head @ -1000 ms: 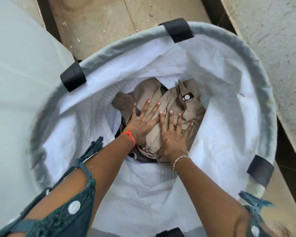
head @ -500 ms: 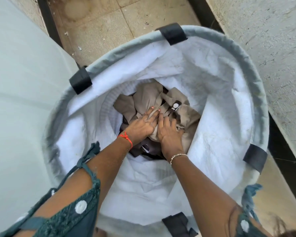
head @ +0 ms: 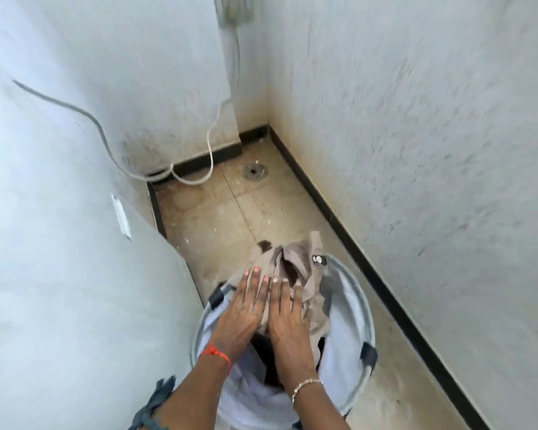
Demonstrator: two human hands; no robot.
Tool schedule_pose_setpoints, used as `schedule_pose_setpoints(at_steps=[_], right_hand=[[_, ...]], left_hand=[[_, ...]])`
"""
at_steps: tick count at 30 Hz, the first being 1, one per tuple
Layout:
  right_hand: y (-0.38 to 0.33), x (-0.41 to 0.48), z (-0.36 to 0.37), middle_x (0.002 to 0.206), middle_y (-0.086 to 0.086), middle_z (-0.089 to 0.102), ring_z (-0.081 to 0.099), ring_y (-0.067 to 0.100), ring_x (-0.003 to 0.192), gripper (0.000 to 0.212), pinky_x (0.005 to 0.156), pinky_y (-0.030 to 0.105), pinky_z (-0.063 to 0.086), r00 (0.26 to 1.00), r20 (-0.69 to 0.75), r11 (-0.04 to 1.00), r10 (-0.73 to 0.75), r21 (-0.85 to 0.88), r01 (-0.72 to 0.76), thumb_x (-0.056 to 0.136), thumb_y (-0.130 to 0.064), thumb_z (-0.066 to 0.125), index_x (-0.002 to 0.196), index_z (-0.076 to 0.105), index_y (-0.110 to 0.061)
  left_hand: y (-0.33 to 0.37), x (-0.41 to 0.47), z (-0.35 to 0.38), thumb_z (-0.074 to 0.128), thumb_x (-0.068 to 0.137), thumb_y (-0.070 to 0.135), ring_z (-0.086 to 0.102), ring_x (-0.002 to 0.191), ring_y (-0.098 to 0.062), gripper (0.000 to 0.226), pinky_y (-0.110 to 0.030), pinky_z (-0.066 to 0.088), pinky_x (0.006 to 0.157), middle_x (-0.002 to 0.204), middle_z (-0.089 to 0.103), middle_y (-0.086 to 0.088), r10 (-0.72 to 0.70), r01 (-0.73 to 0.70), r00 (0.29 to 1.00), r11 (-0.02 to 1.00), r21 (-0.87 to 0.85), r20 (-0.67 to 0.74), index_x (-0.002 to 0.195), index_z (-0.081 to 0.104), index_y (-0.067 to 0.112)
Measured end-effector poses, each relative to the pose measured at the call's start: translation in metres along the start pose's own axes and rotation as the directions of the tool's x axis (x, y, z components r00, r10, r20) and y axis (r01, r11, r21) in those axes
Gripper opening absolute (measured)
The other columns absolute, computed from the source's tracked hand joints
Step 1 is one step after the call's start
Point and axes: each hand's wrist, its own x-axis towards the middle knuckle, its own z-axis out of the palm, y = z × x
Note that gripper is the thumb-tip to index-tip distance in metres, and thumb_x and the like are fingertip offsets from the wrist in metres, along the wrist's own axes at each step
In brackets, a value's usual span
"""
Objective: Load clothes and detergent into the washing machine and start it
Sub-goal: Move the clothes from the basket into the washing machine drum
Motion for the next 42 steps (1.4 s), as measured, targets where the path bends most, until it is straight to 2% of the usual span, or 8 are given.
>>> schedule_pose_setpoints(at_steps=[4,9,16,25,32,35,39,42], right_hand=[[-0.025,0.014,-0.089,0.135,0.011,0.043,0.04,0.033,0.126,0.083,0.082,0.052,0.053,0.997,-0.078,1.0,-0.004,0.019,0.006,0.074,-0.015,0.047,0.146,0.008,-0.005],[-0.054,0.033,-0.206,0.133,0.006,0.041,-0.004,0.027,0.144,0.081,0.077,0.051,0.053,0.949,-0.315,1.0,0.025,0.003,-0.025,0.074,-0.014,0.034,0.147,0.002,-0.012],[-0.128,0.009,-0.367,0.139,0.014,0.047,0.039,0.036,0.129,0.083,0.087,0.053,0.051,0.871,-0.478,0.985,-0.115,0.056,0.161,0.062,-0.001,0.023,0.144,0.018,-0.011],[-0.301,-0.047,-0.436,0.153,0.008,0.023,0.014,0.031,0.142,0.101,0.109,0.055,0.029,0.71,-0.489,0.765,-0.507,0.125,0.632,0.074,0.002,0.052,0.145,-0.012,-0.029],[-0.403,-0.081,-0.386,0.156,0.003,0.011,-0.002,0.028,0.144,0.071,0.115,0.05,0.015,0.624,-0.116,0.586,-0.773,0.247,0.772,0.082,-0.046,0.024,0.141,-0.015,-0.04],[-0.431,-0.082,-0.359,0.155,0.005,0.012,-0.001,0.029,0.144,0.072,0.114,0.049,0.018,0.549,0.092,0.555,-0.83,0.225,0.801,0.071,-0.036,-0.002,0.141,-0.015,-0.029],[-0.468,-0.062,-0.303,0.154,0.003,0.012,0.005,0.028,0.144,0.092,0.114,0.045,0.023,0.473,0.246,0.517,-0.846,0.161,0.841,0.089,0.002,0.032,0.127,-0.043,-0.038],[-0.487,-0.048,-0.274,0.157,0.001,0.004,0.002,0.028,0.144,0.092,0.113,0.05,0.022,0.471,0.348,0.534,-0.811,0.112,0.838,0.089,0.005,0.038,0.134,-0.033,-0.032]], left_hand=[[-0.036,0.025,-0.098,0.005,0.077,-0.016,0.039,0.12,-0.039,0.061,-0.044,0.009,0.11,0.124,0.054,-0.028,-0.03,0.033,0.995,0.999,0.034,-0.097,0.129,0.035,-0.006],[-0.081,0.057,-0.198,0.03,0.078,0.002,0.044,0.126,-0.039,0.066,-0.045,0.011,0.109,0.129,0.055,-0.023,-0.01,0.028,0.981,0.996,0.087,-0.195,0.14,0.01,-0.013],[-0.164,0.056,-0.388,0.032,0.083,0.004,0.045,0.128,-0.033,0.053,-0.038,0.041,0.104,0.133,0.052,-0.019,0.095,-0.04,0.915,0.988,0.149,-0.391,0.134,0.032,-0.009],[-0.272,-0.101,-0.512,0.03,0.078,-0.001,0.041,0.128,-0.033,0.053,-0.037,0.038,0.105,0.136,0.044,-0.023,-0.15,0.294,0.851,0.93,0.22,-0.503,0.13,0.036,-0.006],[-0.311,-0.231,-0.47,0.002,0.083,-0.013,0.041,0.129,-0.039,0.058,-0.045,0.011,0.114,0.133,0.046,-0.029,-0.401,0.503,0.856,0.793,0.344,-0.326,0.128,0.04,-0.01],[-0.324,-0.269,-0.413,0.021,0.087,-0.005,0.033,0.131,-0.044,0.048,-0.045,0.009,0.115,0.138,0.038,-0.029,-0.492,0.497,0.861,0.755,0.429,-0.13,0.133,0.032,-0.009],[-0.345,-0.285,-0.366,0.03,0.076,-0.002,0.044,0.124,-0.038,0.052,-0.039,0.056,0.081,0.13,0.048,-0.03,-0.741,0.686,0.626,0.671,0.281,0.243,0.116,0.062,-0.002],[-0.353,-0.291,-0.362,0.033,0.083,0.007,0.021,0.132,-0.036,0.052,-0.053,0.043,0.099,0.144,0.037,-0.021,-0.745,0.741,0.537,0.641,0.202,0.395,0.131,0.05,0.003]])
